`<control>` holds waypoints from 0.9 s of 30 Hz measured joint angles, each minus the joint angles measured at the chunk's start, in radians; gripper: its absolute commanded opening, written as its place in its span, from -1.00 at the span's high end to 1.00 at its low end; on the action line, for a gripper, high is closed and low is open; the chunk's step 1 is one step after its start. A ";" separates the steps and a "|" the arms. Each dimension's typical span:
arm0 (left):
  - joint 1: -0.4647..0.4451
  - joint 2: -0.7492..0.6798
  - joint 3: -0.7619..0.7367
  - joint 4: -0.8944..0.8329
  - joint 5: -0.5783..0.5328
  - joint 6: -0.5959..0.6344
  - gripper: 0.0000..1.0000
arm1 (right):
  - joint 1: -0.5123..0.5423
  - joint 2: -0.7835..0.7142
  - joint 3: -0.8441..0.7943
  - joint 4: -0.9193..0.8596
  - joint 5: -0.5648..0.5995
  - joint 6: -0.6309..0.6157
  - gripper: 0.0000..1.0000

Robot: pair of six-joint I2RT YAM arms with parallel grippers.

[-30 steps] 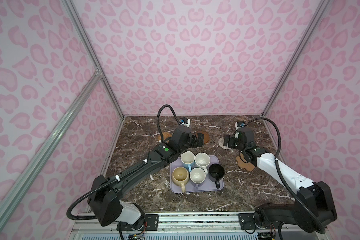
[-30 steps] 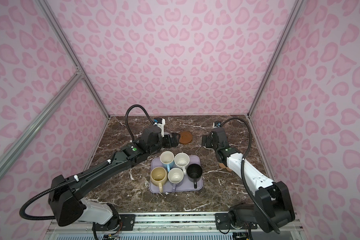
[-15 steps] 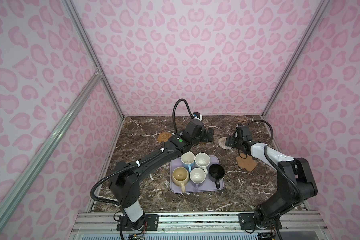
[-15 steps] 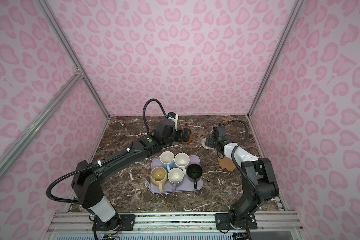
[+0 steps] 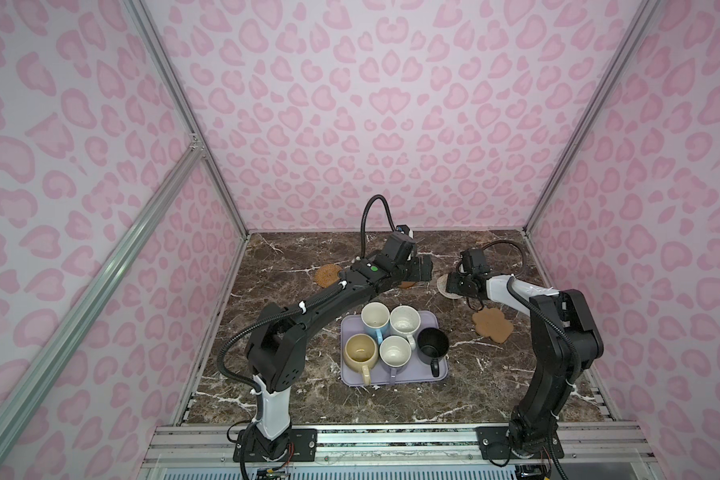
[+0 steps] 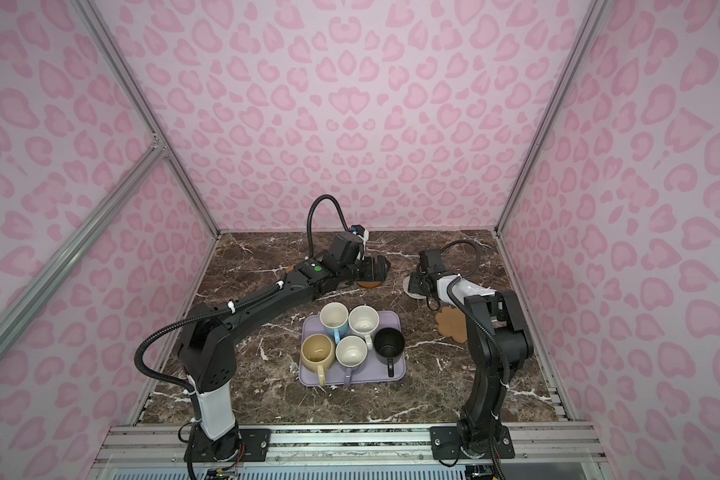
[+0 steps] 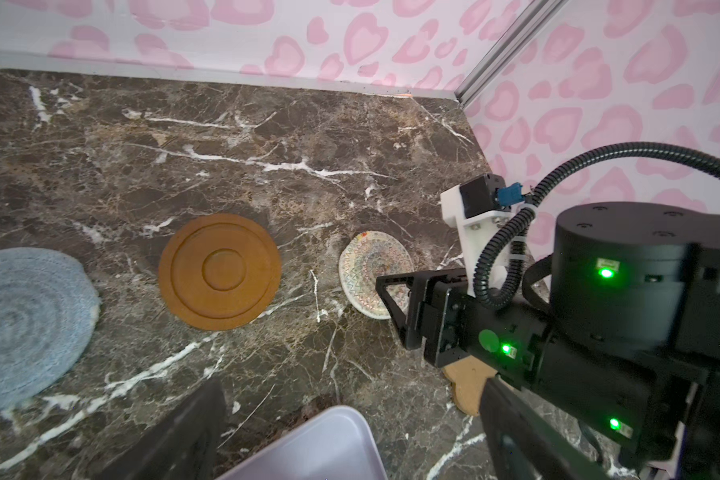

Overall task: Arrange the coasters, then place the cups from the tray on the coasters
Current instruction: 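Lower the right gripper over the zigzag coaster while left gripper hovers beside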

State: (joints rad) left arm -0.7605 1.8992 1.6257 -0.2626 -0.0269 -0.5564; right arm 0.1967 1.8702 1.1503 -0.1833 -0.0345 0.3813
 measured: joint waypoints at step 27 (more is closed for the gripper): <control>0.011 0.032 0.017 -0.003 0.023 -0.019 -0.94 | 0.063 0.211 0.261 -0.138 0.060 -0.039 -0.08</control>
State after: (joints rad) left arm -0.7498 1.9316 1.6424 -0.2661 -0.0036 -0.5751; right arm 0.2600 2.0811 1.4113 -0.3218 0.0257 0.3424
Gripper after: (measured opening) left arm 0.971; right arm 0.542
